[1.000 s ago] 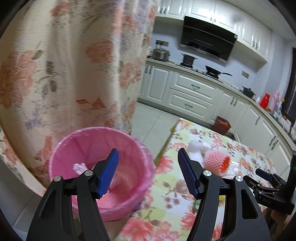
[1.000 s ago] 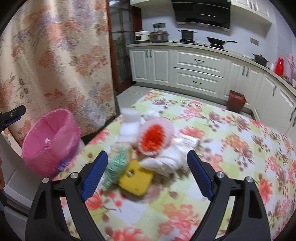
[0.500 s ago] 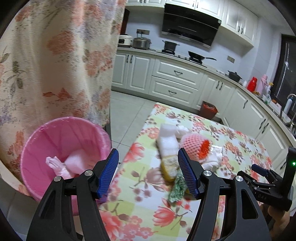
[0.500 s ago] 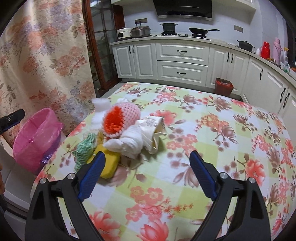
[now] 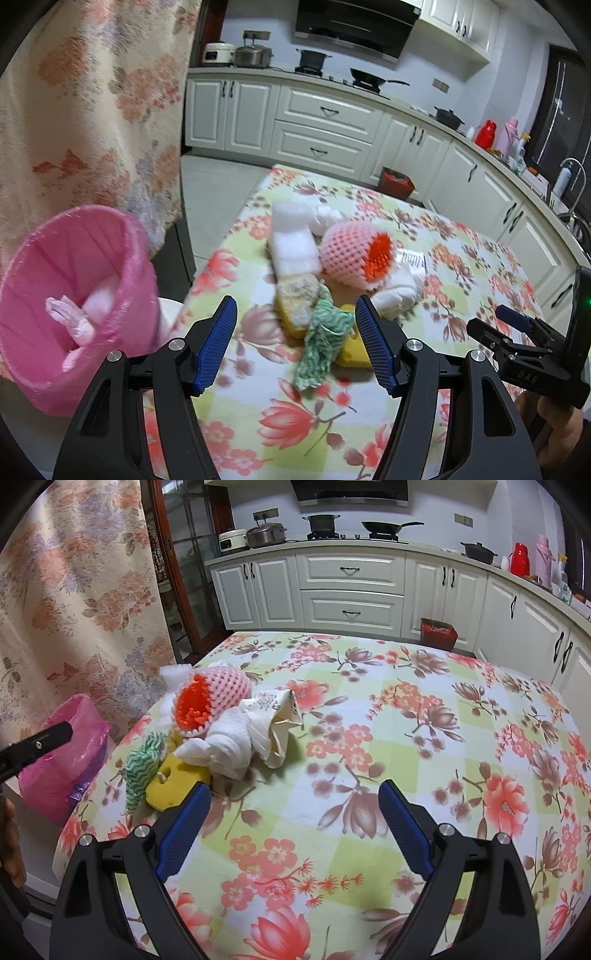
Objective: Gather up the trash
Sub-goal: 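Move both tools back over the remaining trash pile, then grasp the green cloth with the left tool while the right tool grasps white tissue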
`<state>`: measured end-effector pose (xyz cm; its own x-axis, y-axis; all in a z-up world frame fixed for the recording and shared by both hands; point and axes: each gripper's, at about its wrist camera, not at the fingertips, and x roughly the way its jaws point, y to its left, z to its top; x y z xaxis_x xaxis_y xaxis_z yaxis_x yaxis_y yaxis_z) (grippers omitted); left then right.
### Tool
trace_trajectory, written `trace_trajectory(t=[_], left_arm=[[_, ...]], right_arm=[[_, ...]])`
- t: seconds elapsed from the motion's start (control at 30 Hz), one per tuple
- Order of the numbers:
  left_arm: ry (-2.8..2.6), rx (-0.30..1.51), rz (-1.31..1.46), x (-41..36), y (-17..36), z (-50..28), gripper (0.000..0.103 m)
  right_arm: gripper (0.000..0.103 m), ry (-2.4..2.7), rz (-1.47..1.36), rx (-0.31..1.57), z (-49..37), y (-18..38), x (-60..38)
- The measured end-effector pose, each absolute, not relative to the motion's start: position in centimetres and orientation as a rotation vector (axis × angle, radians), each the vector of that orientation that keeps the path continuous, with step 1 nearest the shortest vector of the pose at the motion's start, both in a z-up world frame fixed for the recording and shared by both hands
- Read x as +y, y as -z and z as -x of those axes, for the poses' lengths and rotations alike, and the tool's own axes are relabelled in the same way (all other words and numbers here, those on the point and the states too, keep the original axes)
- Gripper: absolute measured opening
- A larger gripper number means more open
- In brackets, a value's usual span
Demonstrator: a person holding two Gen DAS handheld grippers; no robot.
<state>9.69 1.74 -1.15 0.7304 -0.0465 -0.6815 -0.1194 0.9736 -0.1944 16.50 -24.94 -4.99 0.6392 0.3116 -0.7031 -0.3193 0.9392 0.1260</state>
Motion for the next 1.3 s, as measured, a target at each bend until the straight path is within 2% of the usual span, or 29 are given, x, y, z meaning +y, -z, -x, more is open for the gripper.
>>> trace_trajectory(t=[0.23, 0.7, 0.8, 0.87, 0.97, 1.3], left_arm=[[0.001, 0.808, 0.231, 0.2, 3.5, -11.5, 0.062], [0.037, 0.889, 0.248, -0.4, 6.9, -13.8, 0.049], [0.046, 0.905, 0.26, -0.4, 7.5, -14.1, 0.044], [0.062, 0.912, 0.265, -0.4, 7.8, -14.2, 0.035], [0.073, 0.912, 0.268, -0.5, 7.8, -14.3, 0.029], [0.084, 0.879, 0.28, 0.1, 6.3, -13.3, 0.028]], right_arm=[[0.089, -0.354, 0.0, 0.816, -17.0, 5.8, -25.6], [0.089, -0.358, -0.006, 0.841, -17.9, 6.9, -25.7], [0.089, -0.366, -0.004, 0.843, -18.0, 7.0, -25.3], [0.089, -0.371, -0.004, 0.844, -18.0, 7.0, -25.1], [0.089, -0.38, -0.002, 0.843, -18.1, 7.0, -24.6], [0.089, -0.405, -0.014, 0.833, -18.8, 6.6, -22.9]])
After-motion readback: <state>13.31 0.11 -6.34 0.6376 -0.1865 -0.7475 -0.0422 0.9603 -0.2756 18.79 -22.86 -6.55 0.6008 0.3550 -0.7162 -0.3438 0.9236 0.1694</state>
